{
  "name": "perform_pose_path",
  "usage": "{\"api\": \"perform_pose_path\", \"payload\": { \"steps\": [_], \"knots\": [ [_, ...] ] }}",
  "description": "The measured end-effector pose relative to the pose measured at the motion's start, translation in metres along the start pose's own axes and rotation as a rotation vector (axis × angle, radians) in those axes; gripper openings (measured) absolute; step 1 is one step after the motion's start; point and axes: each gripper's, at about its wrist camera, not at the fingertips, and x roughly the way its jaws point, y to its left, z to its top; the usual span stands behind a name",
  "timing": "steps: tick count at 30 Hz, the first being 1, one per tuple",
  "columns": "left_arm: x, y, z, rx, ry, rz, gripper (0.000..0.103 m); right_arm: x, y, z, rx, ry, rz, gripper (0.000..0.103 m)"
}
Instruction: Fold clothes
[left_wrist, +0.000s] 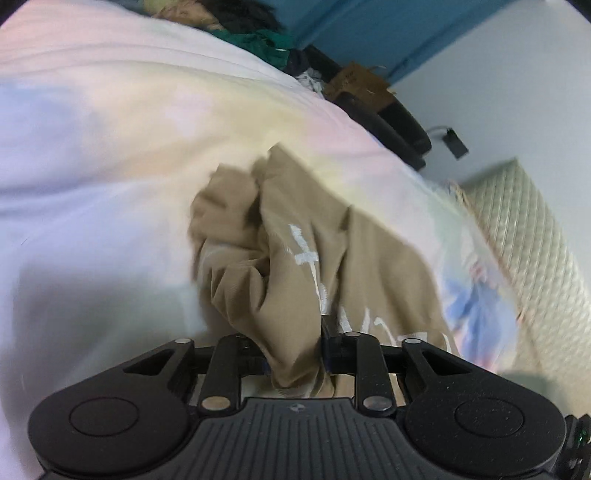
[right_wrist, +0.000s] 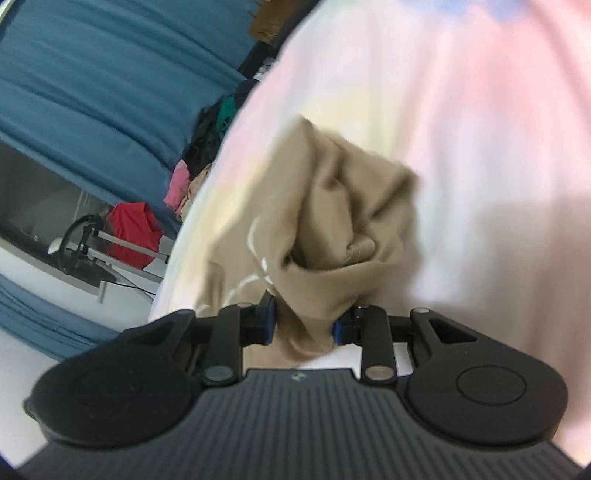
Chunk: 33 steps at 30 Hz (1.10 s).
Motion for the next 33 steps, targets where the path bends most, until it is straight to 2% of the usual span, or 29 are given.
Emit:
{"api": "perform_pose_path", "payload": {
  "steps": [2,4,5,8,10,12,15,17,19,21,22,24,28,33],
  "knots": [
    [-0.002,-0.007,-0.015,0.088,0.000,0.050,0.045,-0.005,-0.005,-0.009,0.012,-0.004,-0.007,0.032],
    [-0.012,-0.017,-0.012,0.141,0.018,0.083,0.050,-0.010,-0.007,-0.017,0.019,-0.008,-0.017,0.032],
    [-0.017,-0.023,-0.010,0.165,0.028,0.098,0.058,-0.014,-0.002,-0.016,0.012,0.003,-0.056,0.035],
    [-0.055,-0.047,-0.007,0.205,0.030,0.108,0.071,-0.037,0.026,-0.012,-0.021,0.021,-0.193,0.035],
    [-0.083,-0.065,-0.006,0.232,0.016,0.106,0.073,-0.067,0.050,-0.013,-0.107,-0.003,-0.192,0.035],
    [-0.113,-0.088,-0.003,0.270,-0.026,0.089,0.079,-0.099,0.075,-0.015,-0.202,-0.029,-0.183,0.035],
    [-0.165,-0.130,-0.008,0.374,-0.094,0.089,0.083,-0.147,0.111,-0.019,-0.343,-0.069,-0.170,0.036],
    [-0.199,-0.153,-0.017,0.463,-0.139,0.113,0.094,-0.174,0.136,-0.024,-0.437,-0.114,-0.168,0.036],
    [-0.234,-0.175,-0.031,0.535,-0.210,0.129,0.103,-0.201,0.157,-0.034,-0.524,-0.169,-0.171,0.051],
    [-0.270,-0.189,-0.048,0.570,-0.265,0.122,0.103,-0.229,0.172,-0.046,-0.595,-0.218,-0.147,0.091],
    [-0.284,-0.193,-0.054,0.571,-0.281,0.120,0.103,-0.243,0.180,-0.051,-0.631,-0.243,-0.135,0.095],
    [-0.309,-0.197,-0.065,0.557,-0.306,0.119,0.103,-0.265,0.190,-0.064,-0.680,-0.275,-0.131,0.100],
    [-0.358,-0.197,-0.089,0.536,-0.376,0.098,0.103,-0.302,0.196,-0.088,-0.726,-0.309,-0.079,0.099],
    [-0.405,-0.188,-0.122,0.507,-0.440,0.110,0.103,-0.334,0.198,-0.120,-0.768,-0.371,-0.032,0.100]
  ]
}}
